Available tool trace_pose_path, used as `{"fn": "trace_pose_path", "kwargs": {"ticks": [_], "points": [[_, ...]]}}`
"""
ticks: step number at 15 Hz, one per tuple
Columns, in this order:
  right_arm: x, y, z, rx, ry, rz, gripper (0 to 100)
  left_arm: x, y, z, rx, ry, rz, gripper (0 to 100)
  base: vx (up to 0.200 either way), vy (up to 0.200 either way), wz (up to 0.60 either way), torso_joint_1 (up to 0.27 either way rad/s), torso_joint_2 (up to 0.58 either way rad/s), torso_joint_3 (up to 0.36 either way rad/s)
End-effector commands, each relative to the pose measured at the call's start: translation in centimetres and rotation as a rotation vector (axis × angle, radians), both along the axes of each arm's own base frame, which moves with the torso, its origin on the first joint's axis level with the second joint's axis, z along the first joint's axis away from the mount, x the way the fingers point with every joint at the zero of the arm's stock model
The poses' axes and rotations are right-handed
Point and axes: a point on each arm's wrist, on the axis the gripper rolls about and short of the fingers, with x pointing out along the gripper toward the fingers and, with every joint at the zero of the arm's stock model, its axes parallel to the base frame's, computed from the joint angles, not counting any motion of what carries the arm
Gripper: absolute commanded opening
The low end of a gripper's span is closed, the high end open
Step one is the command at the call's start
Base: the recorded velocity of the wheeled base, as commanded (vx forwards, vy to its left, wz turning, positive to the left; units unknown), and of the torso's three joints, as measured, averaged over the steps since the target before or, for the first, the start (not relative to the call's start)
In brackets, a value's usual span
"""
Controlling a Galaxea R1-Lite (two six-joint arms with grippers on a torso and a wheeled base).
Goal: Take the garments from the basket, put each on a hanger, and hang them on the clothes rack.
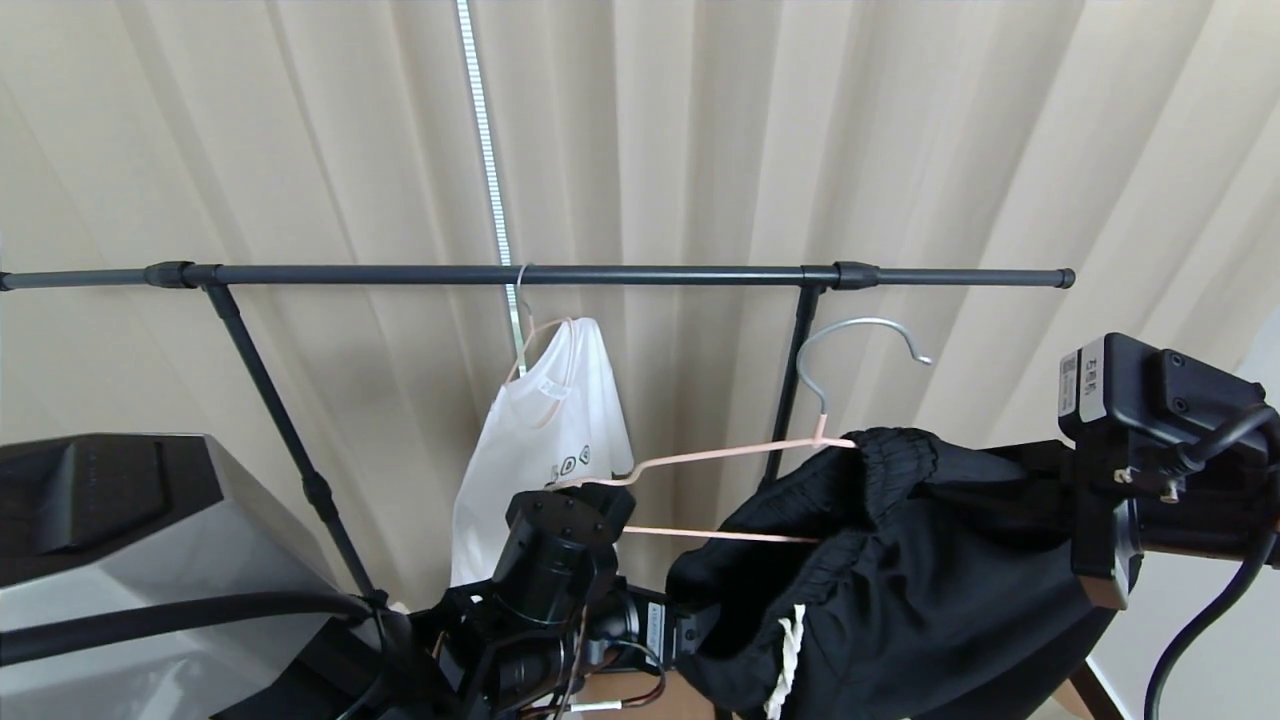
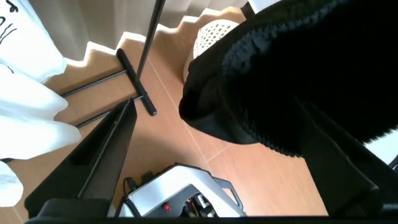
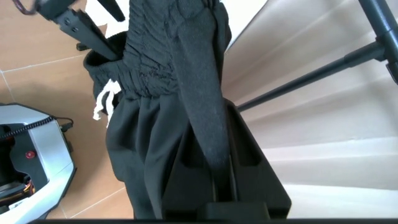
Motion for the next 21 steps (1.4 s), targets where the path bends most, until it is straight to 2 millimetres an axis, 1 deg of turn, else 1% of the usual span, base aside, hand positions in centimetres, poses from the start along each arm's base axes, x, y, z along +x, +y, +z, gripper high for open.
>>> {"fn": "trace_pose_path", "kwargs": {"ticks": [1, 2, 3, 8, 12, 15, 17, 21], "points": [[-0.1, 0.0, 0.0, 0.000, -0.003, 0.002, 0, 0.3, -0.3, -0.6, 0.010, 0.009, 0.002, 100, 0.000, 0.000, 0.00, 0.000, 0.00, 0.000], [0.0, 0.0, 0.1, 0.000, -0.003, 0.001, 0, 0.2, -0.2, -0.5, 0.009, 0.007, 0.001, 0, 0.000, 0.000, 0.00, 0.000, 0.00, 0.000], [0.0, 0.0, 0.0, 0.000, -0.001, 0.001, 0, 0.1, -0.2, -0.5, 0.012, 0.006, -0.002, 0, 0.000, 0.000, 0.00, 0.000, 0.00, 0.000], [0.4, 0.0, -0.1, -0.005, 0.007, -0.008, 0, -1.1, 0.9, 2.0, -0.018, -0.046, 0.010, 0, 0.000, 0.000, 0.00, 0.000, 0.00, 0.000], [0.5, 0.0, -0.2, -0.007, 0.011, -0.009, 0, -2.0, 1.9, 3.0, -0.006, -0.083, -0.008, 0, 0.000, 0.000, 0.00, 0.000, 0.00, 0.000], [0.6, 0.1, -0.3, -0.008, 0.016, -0.010, 0, -2.5, 1.4, 2.8, 0.017, -0.098, -0.051, 0, 0.000, 0.000, 0.00, 0.000, 0.00, 0.000], [0.7, 0.1, -0.2, 0.007, 0.026, -0.021, 0, -3.5, 0.9, 2.0, 0.074, -0.111, -0.122, 0, 0.000, 0.000, 0.00, 0.000, 0.00, 0.000], [0.8, 0.2, 0.2, 0.046, 0.043, -0.046, 0, -4.6, 1.3, 0.9, 0.152, -0.156, -0.204, 0, 0.000, 0.000, 0.00, 0.000, 0.00, 0.000]]}}
